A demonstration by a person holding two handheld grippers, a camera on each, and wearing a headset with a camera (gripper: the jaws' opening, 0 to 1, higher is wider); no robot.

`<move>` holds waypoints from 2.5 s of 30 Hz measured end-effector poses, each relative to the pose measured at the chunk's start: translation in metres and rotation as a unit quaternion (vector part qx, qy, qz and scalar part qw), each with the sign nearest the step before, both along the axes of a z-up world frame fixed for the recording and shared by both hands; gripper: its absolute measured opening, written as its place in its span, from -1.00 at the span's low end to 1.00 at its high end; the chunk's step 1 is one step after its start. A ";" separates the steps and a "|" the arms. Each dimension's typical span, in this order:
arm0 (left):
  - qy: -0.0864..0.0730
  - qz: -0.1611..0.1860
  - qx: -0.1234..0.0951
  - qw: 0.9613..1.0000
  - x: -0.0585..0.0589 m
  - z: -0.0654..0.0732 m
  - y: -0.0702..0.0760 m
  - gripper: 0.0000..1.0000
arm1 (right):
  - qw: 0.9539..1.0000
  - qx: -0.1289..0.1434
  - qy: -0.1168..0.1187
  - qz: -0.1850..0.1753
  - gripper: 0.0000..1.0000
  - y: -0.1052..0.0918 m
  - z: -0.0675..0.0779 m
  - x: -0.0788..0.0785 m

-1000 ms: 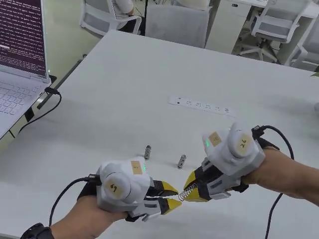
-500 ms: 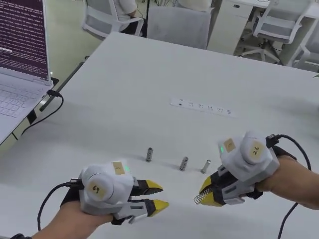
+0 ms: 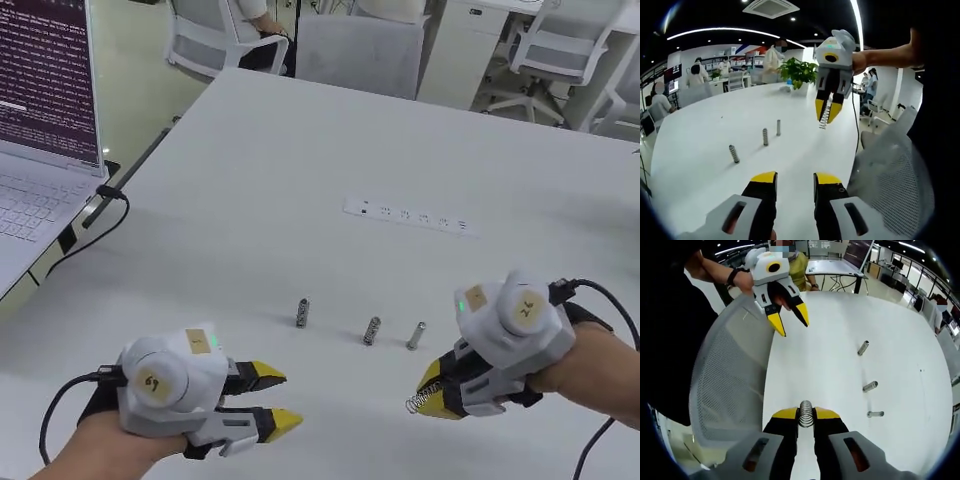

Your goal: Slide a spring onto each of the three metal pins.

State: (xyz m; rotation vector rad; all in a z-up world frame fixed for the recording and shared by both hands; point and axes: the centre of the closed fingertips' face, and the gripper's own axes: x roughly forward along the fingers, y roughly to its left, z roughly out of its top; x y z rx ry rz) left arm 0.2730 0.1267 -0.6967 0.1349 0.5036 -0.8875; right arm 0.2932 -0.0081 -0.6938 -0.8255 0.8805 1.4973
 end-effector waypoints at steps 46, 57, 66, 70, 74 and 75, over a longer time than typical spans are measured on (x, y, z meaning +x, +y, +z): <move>0.020 0.142 0.000 0.990 -0.002 -0.007 0.083 -0.20 | 0.997 -0.049 -0.020 -0.050 -0.83 -0.031 -0.033 0.058; 0.023 0.152 -0.002 0.988 -0.002 -0.007 0.087 -0.21 | 0.996 -0.057 -0.032 -0.061 -0.83 -0.031 -0.033 0.090; 0.024 0.159 -0.003 0.987 -0.002 -0.006 0.088 -0.21 | 0.995 -0.065 -0.044 -0.059 -0.83 -0.030 -0.031 0.114; 0.025 0.163 -0.004 0.986 -0.001 -0.006 0.089 -0.22 | 0.995 -0.070 -0.048 -0.056 -0.83 -0.029 -0.032 0.124; 0.026 0.166 -0.004 0.986 -0.001 -0.007 0.090 -0.22 | 0.995 -0.074 -0.050 -0.050 -0.83 -0.028 -0.033 0.130; 0.026 0.166 -0.003 0.986 -0.001 -0.007 0.090 -0.22 | 0.995 -0.076 -0.052 -0.048 -0.83 -0.028 -0.034 0.133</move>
